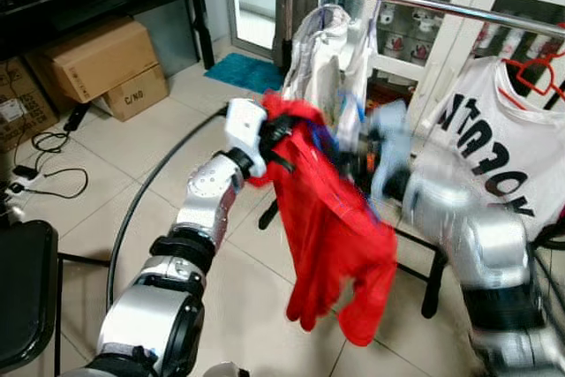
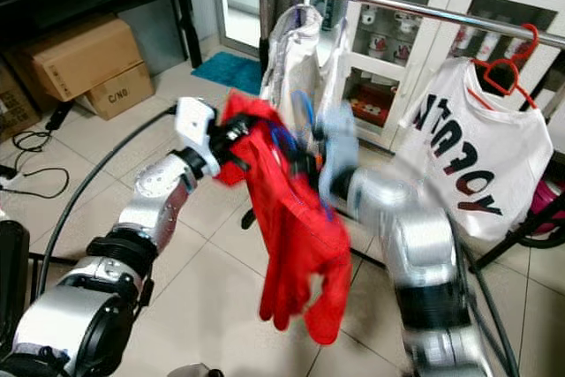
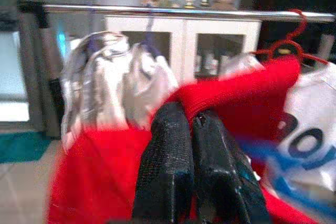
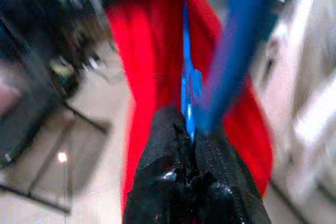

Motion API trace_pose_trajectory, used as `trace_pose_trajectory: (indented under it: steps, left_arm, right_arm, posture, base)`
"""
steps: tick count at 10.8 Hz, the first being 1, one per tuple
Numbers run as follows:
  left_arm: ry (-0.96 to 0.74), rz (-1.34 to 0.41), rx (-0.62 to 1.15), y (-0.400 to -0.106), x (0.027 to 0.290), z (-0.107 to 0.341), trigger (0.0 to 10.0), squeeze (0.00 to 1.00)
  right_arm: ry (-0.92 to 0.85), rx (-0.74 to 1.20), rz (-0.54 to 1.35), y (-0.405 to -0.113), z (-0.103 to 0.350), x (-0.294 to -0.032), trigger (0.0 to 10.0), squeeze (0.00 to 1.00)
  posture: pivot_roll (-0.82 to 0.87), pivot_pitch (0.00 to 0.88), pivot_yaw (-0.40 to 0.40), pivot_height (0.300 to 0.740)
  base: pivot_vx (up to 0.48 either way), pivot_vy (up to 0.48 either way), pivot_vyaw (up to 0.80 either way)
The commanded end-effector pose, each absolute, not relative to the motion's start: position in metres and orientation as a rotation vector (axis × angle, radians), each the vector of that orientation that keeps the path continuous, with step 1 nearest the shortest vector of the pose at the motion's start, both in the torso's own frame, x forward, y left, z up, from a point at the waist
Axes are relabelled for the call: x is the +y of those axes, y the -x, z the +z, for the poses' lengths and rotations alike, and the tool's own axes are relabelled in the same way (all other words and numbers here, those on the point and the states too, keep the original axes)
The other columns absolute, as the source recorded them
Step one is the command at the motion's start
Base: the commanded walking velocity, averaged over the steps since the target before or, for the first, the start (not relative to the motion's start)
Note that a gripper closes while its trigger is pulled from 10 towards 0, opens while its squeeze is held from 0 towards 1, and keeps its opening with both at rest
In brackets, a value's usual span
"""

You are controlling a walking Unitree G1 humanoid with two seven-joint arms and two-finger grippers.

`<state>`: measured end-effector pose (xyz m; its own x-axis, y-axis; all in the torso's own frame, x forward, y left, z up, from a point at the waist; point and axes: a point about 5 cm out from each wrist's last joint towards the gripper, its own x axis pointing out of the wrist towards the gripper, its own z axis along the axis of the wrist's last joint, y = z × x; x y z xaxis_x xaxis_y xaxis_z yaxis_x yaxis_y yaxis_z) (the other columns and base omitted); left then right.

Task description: Hang hanger

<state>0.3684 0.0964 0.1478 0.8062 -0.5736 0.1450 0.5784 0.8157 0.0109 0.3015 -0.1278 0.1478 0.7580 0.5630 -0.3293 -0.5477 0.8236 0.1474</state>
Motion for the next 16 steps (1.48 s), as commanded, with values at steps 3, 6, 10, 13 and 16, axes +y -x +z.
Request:
trace_pose_trajectory:
  steps: [3, 6, 10, 13, 16]
  left_arm:
    - [0.007, -0.614, -0.116, -0.369, 0.095, 0.145, 0.0, 0.0]
    - [-0.087, -0.679, -0.097, -0.365, 0.087, 0.141, 0.0, 0.0]
    - [-0.151, -0.691, -0.111, -0.361, 0.084, 0.141, 0.0, 0.0]
    - [-0.183, -0.67, -0.234, -0.361, 0.086, 0.163, 0.0, 0.0]
    - [-0.203, -0.674, -0.294, -0.363, 0.087, 0.179, 0.0, 0.0]
  right_arm:
    - [-0.016, 0.443, 0.511, -0.301, 0.136, -0.138, 10.0, 0.0]
    - [-0.067, 0.379, 0.439, -0.312, 0.152, -0.14, 10.0, 0.0]
    - [-0.052, 0.364, 0.358, -0.318, 0.153, -0.149, 10.0, 0.0]
    - [-0.033, 0.41, 0.341, -0.316, 0.142, -0.153, 10.0, 0.0]
    - [-0.026, 0.427, 0.349, -0.315, 0.138, -0.152, 10.0, 0.0]
  posture:
    - [-0.17, 0.0, 0.012, 0.74]
    - [-0.17, 0.0, 0.011, 0.74]
    - [-0.17, 0.0, 0.009, 0.74]
    - [-0.17, 0.0, 0.012, 0.74]
    - [-0.16, 0.0, 0.014, 0.74]
  base:
    - [0.0, 0.0, 0.0]
    - [0.0, 0.0, 0.0]
    - [0.0, 0.0, 0.0]
    - [0.0, 0.0, 0.0]
    - [0.0, 0.0, 0.0]
